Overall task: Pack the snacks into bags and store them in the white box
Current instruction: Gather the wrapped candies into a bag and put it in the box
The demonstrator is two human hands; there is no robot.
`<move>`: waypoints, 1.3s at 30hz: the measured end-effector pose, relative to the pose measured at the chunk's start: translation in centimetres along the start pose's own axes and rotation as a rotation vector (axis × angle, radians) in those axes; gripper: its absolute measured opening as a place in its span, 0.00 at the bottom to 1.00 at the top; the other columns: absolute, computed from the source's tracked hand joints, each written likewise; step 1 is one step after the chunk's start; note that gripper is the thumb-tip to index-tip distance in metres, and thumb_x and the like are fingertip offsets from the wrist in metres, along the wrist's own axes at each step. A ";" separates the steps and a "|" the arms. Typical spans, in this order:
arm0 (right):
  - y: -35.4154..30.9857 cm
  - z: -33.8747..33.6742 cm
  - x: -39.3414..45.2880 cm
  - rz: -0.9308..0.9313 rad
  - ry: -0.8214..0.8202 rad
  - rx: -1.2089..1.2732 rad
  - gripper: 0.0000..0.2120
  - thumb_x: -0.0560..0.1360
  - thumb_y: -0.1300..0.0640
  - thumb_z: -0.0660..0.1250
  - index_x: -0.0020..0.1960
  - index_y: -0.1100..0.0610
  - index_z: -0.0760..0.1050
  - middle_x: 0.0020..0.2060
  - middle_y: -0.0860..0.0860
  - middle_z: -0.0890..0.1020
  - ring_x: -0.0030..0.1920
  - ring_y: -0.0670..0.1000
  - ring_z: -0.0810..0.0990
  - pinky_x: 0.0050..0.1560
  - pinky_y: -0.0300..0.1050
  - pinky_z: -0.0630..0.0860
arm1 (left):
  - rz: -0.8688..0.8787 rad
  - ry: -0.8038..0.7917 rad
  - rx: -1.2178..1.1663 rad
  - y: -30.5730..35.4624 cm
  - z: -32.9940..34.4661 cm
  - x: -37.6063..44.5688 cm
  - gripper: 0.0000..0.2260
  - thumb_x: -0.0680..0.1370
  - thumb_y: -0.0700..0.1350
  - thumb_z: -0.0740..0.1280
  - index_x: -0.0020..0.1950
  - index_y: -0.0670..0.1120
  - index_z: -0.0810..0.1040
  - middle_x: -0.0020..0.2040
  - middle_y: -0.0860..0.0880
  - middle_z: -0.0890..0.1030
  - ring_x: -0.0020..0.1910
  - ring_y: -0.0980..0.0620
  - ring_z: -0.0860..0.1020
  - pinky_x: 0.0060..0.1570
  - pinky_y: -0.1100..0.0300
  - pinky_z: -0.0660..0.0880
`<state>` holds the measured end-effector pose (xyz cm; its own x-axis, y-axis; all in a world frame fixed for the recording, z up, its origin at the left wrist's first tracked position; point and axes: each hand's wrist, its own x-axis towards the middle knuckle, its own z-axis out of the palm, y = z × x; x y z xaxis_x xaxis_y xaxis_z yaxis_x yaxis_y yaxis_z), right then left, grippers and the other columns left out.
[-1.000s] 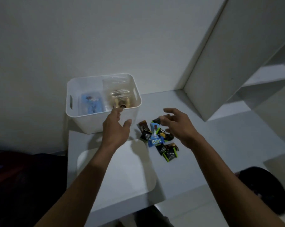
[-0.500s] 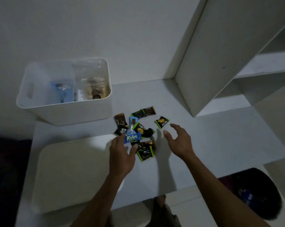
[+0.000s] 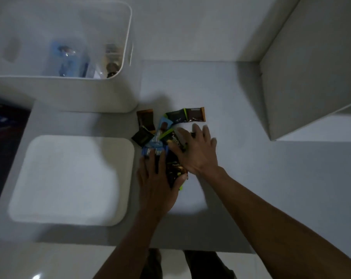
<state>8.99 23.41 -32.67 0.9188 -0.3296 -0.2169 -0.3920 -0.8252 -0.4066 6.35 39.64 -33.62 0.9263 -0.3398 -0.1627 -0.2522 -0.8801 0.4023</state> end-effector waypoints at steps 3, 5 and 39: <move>-0.1 1.2 0.1 -0.131 -0.008 -0.030 0.26 0.77 0.36 0.56 0.74 0.41 0.64 0.76 0.55 0.62 0.76 0.64 0.52 0.67 0.72 0.57 | 0.033 0.040 0.045 -1.3 0.3 -1.0 0.36 0.73 0.63 0.65 0.77 0.46 0.62 0.77 0.40 0.61 0.76 0.35 0.57 0.72 0.37 0.61; 0.4 1.8 0.2 -0.246 0.022 -0.063 0.21 0.79 0.42 0.57 0.71 0.43 0.69 0.73 0.54 0.68 0.75 0.64 0.58 0.64 0.72 0.61 | 0.038 0.075 0.057 -1.9 0.5 -1.7 0.34 0.74 0.59 0.66 0.75 0.45 0.64 0.77 0.39 0.62 0.76 0.35 0.57 0.72 0.38 0.60; 3.5 5.0 -3.8 -0.141 0.548 -0.144 0.21 0.78 0.49 0.65 0.69 0.52 0.73 0.48 0.52 0.81 0.41 0.54 0.77 0.35 0.51 0.71 | 0.196 0.513 0.213 -0.8 3.9 3.0 0.18 0.81 0.60 0.60 0.57 0.50 0.83 0.45 0.46 0.80 0.46 0.43 0.76 0.32 0.58 0.67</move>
<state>3.87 24.11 -37.72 0.8657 -0.3700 0.3372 -0.2898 -0.9196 -0.2652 8.22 38.05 -37.93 0.8602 -0.3462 0.3745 -0.4343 -0.8822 0.1819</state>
